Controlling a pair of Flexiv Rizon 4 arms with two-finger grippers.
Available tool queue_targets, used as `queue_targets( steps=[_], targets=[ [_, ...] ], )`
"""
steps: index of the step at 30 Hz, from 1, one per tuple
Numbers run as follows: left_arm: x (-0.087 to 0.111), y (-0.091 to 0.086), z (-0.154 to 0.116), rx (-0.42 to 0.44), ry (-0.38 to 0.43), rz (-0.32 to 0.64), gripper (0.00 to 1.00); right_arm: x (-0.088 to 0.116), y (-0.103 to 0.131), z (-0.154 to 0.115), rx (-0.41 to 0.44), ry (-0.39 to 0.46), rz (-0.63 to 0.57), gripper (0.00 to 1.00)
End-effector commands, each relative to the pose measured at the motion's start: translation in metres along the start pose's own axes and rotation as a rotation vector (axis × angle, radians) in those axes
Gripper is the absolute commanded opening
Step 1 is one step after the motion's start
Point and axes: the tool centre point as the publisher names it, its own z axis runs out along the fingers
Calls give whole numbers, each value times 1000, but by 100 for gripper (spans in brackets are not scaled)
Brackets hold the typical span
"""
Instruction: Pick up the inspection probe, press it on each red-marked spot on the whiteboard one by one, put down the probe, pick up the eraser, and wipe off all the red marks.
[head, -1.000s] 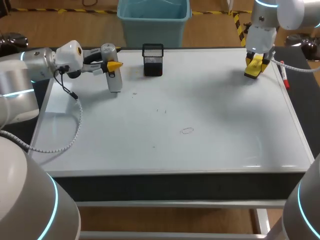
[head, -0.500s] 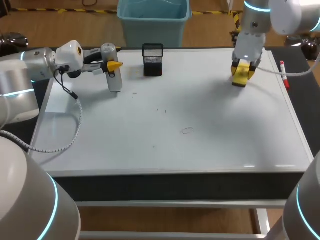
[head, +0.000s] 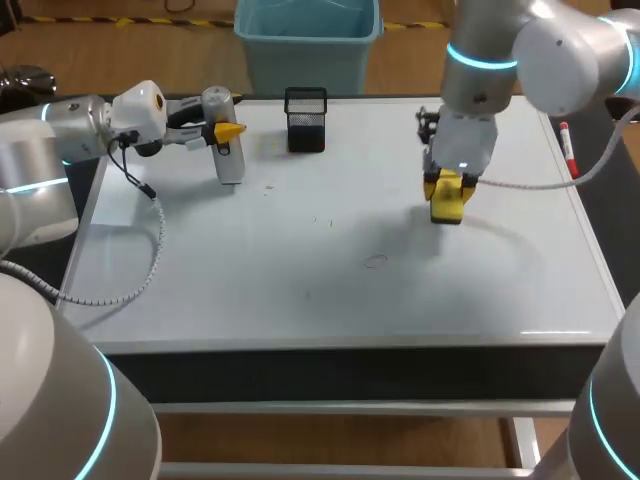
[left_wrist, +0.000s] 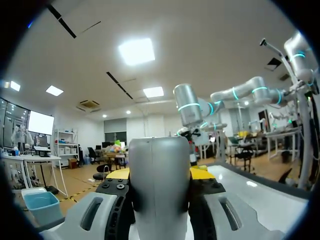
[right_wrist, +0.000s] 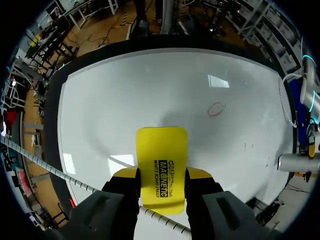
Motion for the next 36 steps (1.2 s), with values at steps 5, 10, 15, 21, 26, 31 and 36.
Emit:
queue_targets(
  steps=[5, 10, 15, 21, 26, 31, 36],
  targets=[
    [-1, -1, 0, 1, 3, 0, 0, -27, 68, 4, 124, 4, -73, 0],
    [-1, -1, 0, 1, 3, 0, 0, -44, 94, 7, 136, -8, -114, 0],
    [-1, -1, 0, 1, 3, 0, 0, -63, 107, 16, 135, -3, -171, 0],
    [-1, -1, 0, 1, 3, 0, 0, -91, 111, 28, 140, -3, -219, 0],
    [-1, -1, 0, 1, 3, 0, 0, -110, 109, 36, 131, -4, -245, 0],
    [-1, -1, 0, 1, 3, 0, 0, -120, 106, 47, 112, 12, -264, 0],
    [-1, -1, 0, 1, 3, 0, 0, -126, 99, 60, 102, 27, -272, 0]
  ],
)
